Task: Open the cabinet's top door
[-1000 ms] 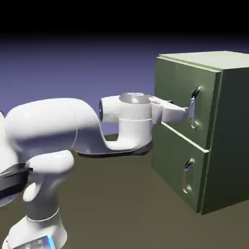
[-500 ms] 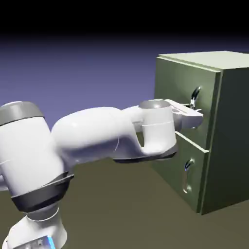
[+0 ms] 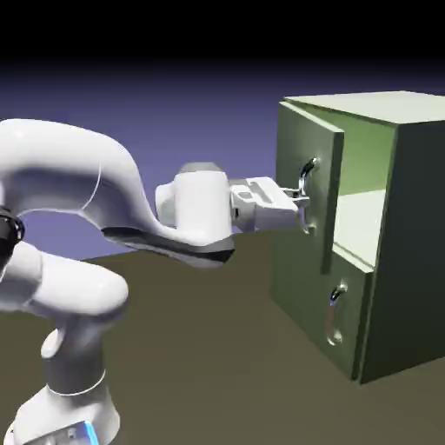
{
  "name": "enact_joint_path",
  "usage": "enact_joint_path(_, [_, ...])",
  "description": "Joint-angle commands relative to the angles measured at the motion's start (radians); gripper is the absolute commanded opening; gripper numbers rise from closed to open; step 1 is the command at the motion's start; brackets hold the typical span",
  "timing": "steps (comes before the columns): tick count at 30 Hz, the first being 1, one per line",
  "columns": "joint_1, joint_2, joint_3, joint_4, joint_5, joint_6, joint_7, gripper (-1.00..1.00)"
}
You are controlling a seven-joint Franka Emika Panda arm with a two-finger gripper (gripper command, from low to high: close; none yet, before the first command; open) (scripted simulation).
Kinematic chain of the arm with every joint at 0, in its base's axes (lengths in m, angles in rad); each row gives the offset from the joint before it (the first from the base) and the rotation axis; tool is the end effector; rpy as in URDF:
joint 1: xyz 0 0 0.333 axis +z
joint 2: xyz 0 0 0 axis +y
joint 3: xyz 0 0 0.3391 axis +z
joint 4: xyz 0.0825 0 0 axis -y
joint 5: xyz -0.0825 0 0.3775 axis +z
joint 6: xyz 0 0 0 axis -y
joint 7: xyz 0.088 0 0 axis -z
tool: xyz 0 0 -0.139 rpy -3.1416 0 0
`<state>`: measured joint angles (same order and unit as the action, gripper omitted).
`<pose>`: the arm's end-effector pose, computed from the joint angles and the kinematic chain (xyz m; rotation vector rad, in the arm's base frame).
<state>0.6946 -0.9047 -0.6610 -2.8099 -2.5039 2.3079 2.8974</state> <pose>0.3665 -0.0157 0.4690 -1.7252 1.0172 -1.9377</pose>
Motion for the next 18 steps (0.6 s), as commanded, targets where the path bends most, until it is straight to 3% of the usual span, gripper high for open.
enact_joint_path(1, [-0.022,-0.002,0.036,-0.015,0.032,-0.015,0.000,-1.00])
enact_joint_path(18, [-0.262,-0.055,0.635,-0.154,0.630,-0.199,-0.030,-1.00])
